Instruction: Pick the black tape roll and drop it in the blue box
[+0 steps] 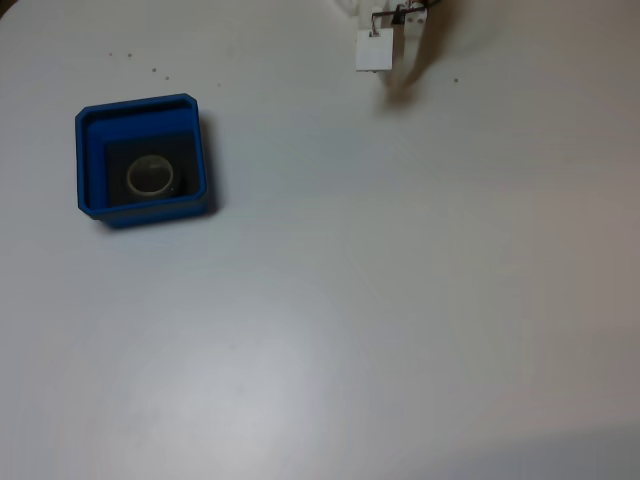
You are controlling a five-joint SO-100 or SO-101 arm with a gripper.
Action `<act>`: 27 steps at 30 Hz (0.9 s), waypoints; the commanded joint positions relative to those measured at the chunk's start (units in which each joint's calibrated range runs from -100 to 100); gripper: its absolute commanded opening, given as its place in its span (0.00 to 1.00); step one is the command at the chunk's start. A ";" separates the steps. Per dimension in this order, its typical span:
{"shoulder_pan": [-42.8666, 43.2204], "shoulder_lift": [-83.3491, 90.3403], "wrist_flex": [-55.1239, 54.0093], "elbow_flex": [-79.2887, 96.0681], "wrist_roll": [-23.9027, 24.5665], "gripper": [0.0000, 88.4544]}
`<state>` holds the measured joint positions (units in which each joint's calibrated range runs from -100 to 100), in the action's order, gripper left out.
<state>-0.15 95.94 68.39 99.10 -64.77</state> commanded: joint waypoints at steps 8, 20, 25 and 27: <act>0.49 3.48 -14.35 0.72 -10.52 0.01; -0.10 3.31 -41.08 0.81 -31.72 0.01; -0.10 3.31 -44.46 0.81 -31.98 0.01; -0.10 3.31 -45.70 0.81 -31.98 0.01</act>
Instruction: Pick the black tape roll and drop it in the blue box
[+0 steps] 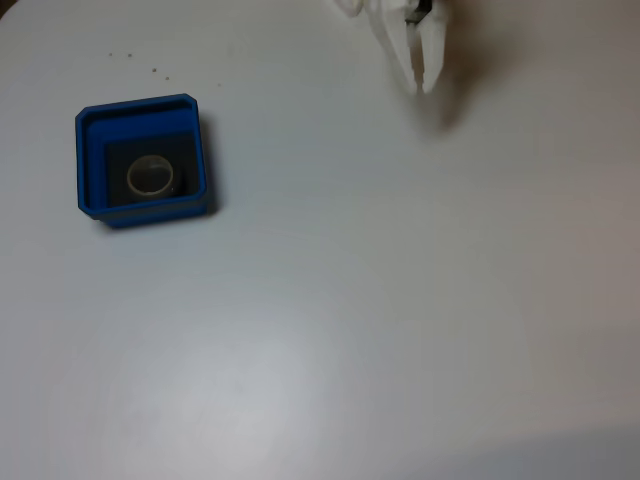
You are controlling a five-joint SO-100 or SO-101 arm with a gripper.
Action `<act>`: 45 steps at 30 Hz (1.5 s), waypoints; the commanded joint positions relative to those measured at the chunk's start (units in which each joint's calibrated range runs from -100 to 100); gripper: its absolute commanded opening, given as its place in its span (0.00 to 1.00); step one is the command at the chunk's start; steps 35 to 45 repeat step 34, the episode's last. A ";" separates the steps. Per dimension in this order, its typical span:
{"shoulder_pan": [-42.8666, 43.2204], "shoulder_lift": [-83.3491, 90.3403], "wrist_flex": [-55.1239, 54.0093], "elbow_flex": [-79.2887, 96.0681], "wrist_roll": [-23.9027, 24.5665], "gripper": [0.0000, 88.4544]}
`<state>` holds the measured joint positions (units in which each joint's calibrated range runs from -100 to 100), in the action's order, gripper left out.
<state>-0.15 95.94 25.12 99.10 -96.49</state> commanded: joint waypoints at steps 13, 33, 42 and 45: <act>0.29 3.40 -5.40 0.81 -0.35 0.01; 0.20 3.14 -5.07 0.81 -0.26 0.01; 0.20 3.14 -5.07 0.81 -0.26 0.01; 0.20 3.14 -5.07 0.81 -0.26 0.01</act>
